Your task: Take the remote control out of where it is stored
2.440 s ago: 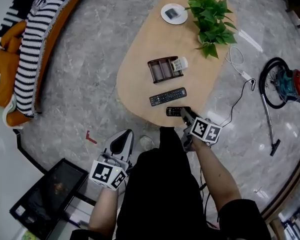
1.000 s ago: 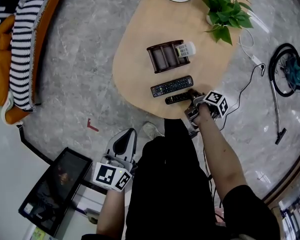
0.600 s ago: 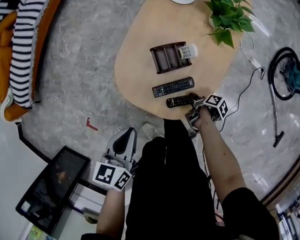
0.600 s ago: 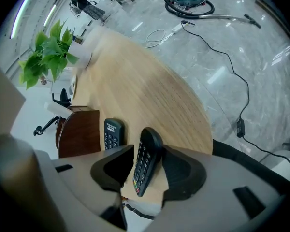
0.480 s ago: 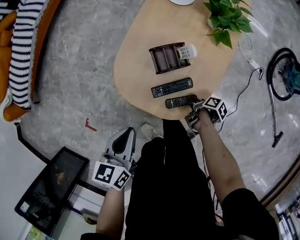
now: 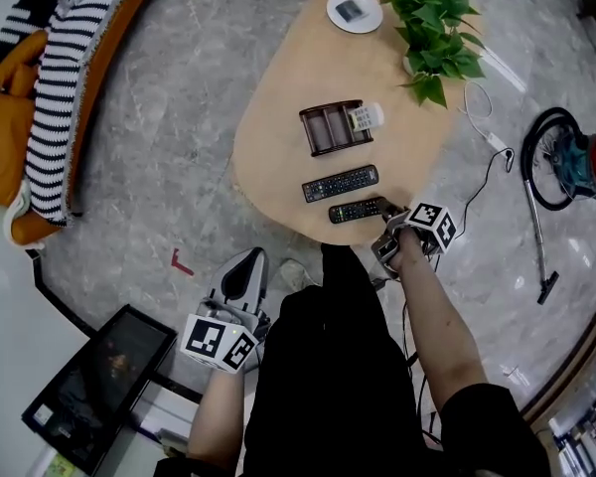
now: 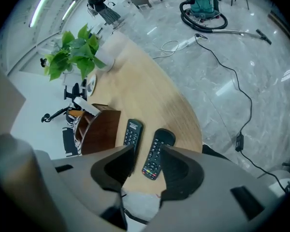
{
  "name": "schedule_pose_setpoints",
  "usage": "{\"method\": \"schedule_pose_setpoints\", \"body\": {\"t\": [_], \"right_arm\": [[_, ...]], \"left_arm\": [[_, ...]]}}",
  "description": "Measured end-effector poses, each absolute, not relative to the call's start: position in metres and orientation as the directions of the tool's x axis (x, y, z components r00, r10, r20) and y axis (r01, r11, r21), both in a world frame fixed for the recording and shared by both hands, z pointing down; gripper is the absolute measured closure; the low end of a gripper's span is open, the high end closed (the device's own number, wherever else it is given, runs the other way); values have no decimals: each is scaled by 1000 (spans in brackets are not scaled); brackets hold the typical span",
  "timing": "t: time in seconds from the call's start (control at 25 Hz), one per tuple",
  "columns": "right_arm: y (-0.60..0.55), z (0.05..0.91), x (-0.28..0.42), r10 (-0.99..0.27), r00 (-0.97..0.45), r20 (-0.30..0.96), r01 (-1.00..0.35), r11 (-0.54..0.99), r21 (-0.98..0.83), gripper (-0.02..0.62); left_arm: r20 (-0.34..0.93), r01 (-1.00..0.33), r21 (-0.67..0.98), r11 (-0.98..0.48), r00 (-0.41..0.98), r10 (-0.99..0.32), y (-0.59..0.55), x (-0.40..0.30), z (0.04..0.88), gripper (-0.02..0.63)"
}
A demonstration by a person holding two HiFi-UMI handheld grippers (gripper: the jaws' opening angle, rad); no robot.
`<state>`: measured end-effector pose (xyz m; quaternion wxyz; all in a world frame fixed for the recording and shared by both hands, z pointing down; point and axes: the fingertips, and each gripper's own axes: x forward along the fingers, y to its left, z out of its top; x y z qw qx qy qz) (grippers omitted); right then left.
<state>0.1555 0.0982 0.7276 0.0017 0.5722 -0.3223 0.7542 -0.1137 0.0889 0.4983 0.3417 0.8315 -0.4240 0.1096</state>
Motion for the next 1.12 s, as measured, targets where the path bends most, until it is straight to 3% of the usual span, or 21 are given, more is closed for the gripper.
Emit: {"method": "schedule_pose_setpoints", "body": {"t": [0.12,0.28,0.36,0.6,0.8,0.88,1.12], "right_arm": [[77,696,156,-448,-326,833,-463,-692,-553,428],[49,635,150,-571,-260,779,-726,-416,-548,428],[42,608,145,-613,-247,750,-794,-316,-520,428],[32,540,130,-704,-250,664,-869,-139,-475,430],[48,485,104,-781,-276,560,-940,99,-325,431],[54,471,98,-806,-280,521,-950,153,-274,489],[53,432,107,-872,-252,420,-961,174,-216,569]], "left_arm": [[446,-784,457,-419,610,-655,83,-118,487,598],[416,-777,437,-453,621,-664,69,-122,473,598],[399,-772,432,-465,627,-669,62,-124,464,598],[356,-771,410,-487,627,-693,48,-125,437,598],[355,-770,331,-545,637,-684,48,-117,422,598],[349,-767,321,-555,641,-684,49,-115,417,598],[332,-771,324,-549,636,-697,48,-118,404,598]]}}
